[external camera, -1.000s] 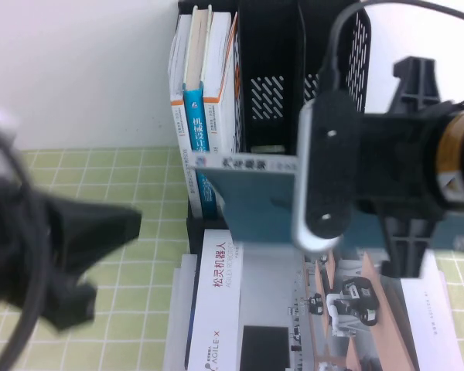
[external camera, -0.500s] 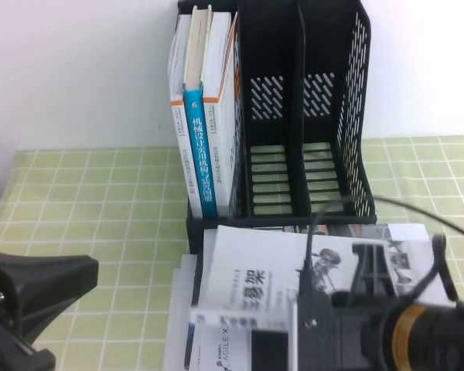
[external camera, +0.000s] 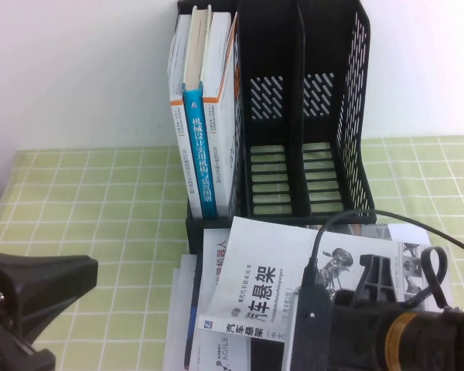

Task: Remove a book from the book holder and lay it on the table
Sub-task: Place the picked book on the book

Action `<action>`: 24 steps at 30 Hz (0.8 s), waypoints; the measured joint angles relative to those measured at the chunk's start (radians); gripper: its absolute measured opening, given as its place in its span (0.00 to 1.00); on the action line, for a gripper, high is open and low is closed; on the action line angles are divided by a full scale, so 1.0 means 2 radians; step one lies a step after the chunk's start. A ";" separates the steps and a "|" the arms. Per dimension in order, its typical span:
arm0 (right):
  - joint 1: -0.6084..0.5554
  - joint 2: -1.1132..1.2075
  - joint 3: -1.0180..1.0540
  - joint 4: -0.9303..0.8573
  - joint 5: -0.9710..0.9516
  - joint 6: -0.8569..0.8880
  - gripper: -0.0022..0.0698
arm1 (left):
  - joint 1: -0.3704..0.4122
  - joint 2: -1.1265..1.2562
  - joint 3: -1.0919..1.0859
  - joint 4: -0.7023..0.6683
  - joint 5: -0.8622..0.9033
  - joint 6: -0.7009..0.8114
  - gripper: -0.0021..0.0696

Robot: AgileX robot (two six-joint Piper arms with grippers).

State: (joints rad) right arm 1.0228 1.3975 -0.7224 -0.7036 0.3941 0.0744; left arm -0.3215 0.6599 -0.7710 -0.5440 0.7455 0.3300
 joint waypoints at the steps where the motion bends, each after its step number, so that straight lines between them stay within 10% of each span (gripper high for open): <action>1: 0.002 0.001 -0.007 0.007 0.009 0.001 0.49 | 0.000 0.000 0.000 0.001 0.003 0.000 0.03; 5: 0.019 0.002 -0.036 0.082 0.039 -0.008 0.71 | 0.000 -0.001 0.000 0.019 0.024 0.000 0.03; 14: 0.039 0.003 -0.162 0.397 0.238 -0.129 0.75 | 0.000 -0.001 0.000 0.041 0.061 0.000 0.03; 24: 0.039 -0.003 -0.407 0.466 0.371 -0.263 0.12 | 0.000 -0.069 0.000 0.063 0.058 -0.051 0.03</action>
State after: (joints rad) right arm 1.1014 1.3915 -1.5371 0.2282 1.1365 -0.4519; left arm -0.3215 0.5216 -0.7710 -0.4178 0.8624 0.2275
